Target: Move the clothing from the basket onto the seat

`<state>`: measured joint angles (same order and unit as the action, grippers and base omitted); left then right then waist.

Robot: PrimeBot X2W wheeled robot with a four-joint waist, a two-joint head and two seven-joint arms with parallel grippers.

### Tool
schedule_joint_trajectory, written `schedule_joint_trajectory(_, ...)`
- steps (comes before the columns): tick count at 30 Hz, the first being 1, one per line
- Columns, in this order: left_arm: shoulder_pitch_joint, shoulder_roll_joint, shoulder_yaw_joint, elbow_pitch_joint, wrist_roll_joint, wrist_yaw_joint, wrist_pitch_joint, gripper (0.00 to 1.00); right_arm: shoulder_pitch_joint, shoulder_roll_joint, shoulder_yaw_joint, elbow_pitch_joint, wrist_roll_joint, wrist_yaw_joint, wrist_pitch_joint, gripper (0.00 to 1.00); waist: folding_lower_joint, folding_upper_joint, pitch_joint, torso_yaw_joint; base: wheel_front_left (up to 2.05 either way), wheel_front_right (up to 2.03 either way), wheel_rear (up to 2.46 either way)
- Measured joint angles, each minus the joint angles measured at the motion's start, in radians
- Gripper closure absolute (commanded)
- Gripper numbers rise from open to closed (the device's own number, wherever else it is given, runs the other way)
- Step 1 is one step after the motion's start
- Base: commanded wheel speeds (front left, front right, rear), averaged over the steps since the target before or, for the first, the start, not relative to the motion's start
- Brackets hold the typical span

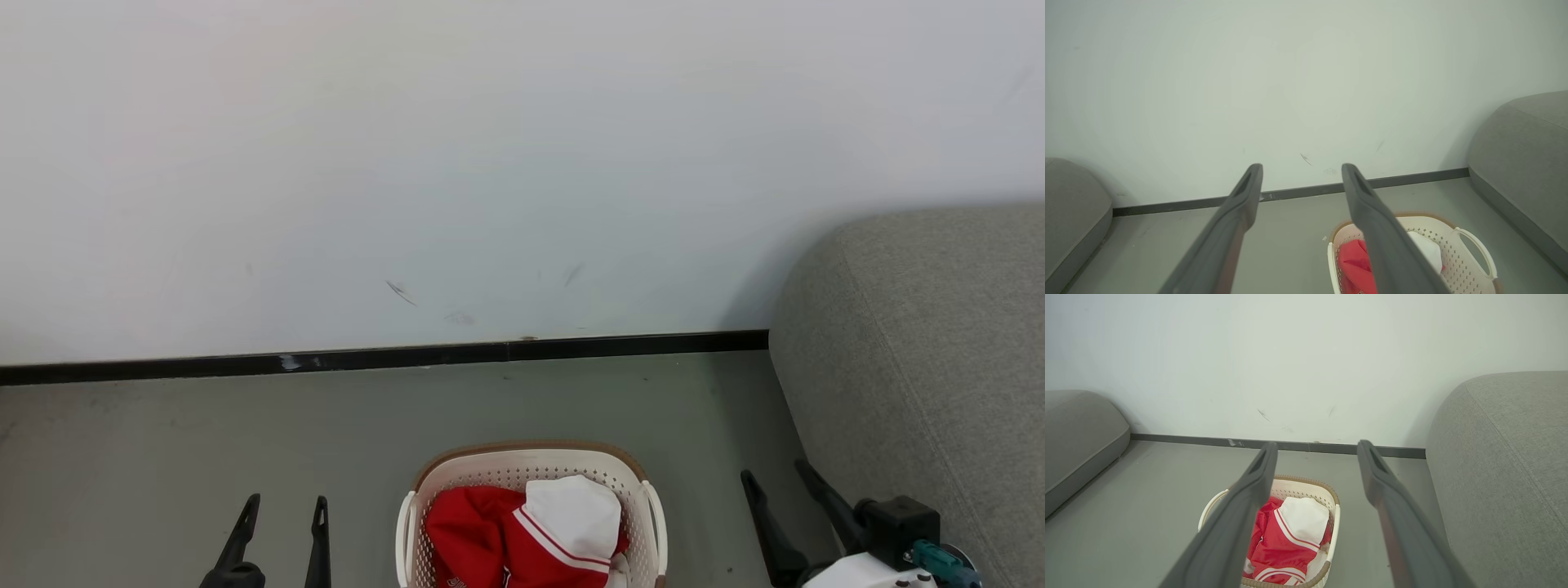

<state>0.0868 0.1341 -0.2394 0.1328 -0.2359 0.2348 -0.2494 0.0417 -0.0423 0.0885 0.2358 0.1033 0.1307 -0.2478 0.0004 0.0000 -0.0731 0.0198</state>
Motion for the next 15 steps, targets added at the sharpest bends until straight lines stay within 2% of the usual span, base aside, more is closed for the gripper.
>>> schedule_joint_trajectory(15, 0.003, 0.0, -0.001, 0.005, -0.002, -0.002, 0.0, 0.0, 0.006, 0.0, 0.017, -0.005, 0.013, 0.0, 0.0, 0.0, -0.0001, 0.0, 0.004, 0.003, 0.0, 0.0, 0.0)
